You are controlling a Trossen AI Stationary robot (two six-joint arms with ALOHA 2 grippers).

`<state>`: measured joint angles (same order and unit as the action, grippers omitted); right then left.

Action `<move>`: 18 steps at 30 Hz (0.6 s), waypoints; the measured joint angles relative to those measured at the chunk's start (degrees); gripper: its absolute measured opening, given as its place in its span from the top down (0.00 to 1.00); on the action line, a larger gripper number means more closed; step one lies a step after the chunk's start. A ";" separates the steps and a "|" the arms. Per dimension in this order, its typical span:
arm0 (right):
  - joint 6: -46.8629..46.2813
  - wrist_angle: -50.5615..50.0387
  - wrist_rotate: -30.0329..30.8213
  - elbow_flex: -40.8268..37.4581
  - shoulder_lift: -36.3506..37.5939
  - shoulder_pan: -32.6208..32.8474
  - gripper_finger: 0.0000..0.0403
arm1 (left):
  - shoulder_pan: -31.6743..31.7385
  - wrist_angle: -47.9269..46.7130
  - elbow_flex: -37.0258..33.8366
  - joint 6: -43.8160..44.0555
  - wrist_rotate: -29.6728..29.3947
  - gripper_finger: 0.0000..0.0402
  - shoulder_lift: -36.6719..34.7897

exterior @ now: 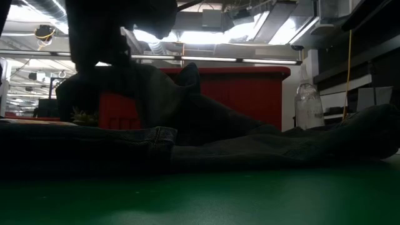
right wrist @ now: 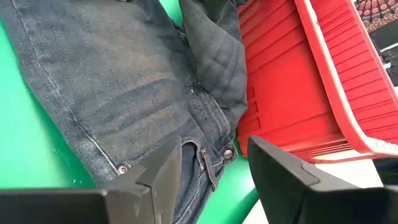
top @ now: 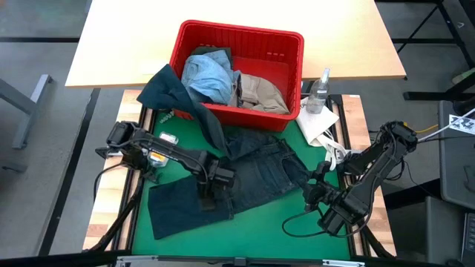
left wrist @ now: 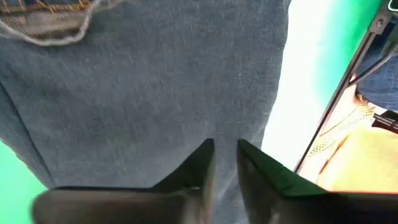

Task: Fold laundry
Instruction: Fold the dark blue jeans

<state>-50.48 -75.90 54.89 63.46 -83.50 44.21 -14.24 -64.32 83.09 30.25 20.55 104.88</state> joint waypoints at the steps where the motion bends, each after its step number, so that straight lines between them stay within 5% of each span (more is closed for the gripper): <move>1: 0.00 0.00 -0.02 0.00 0.00 0.00 0.54 | -0.27 -0.27 0.00 0.89 -0.04 0.80 0.00; 9: 0.02 0.01 -0.02 0.00 0.00 0.00 0.54 | -4.62 -10.89 -0.19 16.92 1.12 0.61 -0.01; 18: 2.53 0.58 -0.02 0.00 0.00 0.00 0.54 | -14.89 -9.55 -5.34 42.86 3.23 0.63 -0.02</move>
<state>-47.95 -75.32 54.87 63.46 -83.50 44.21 -29.12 -73.87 77.75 73.12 23.77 104.86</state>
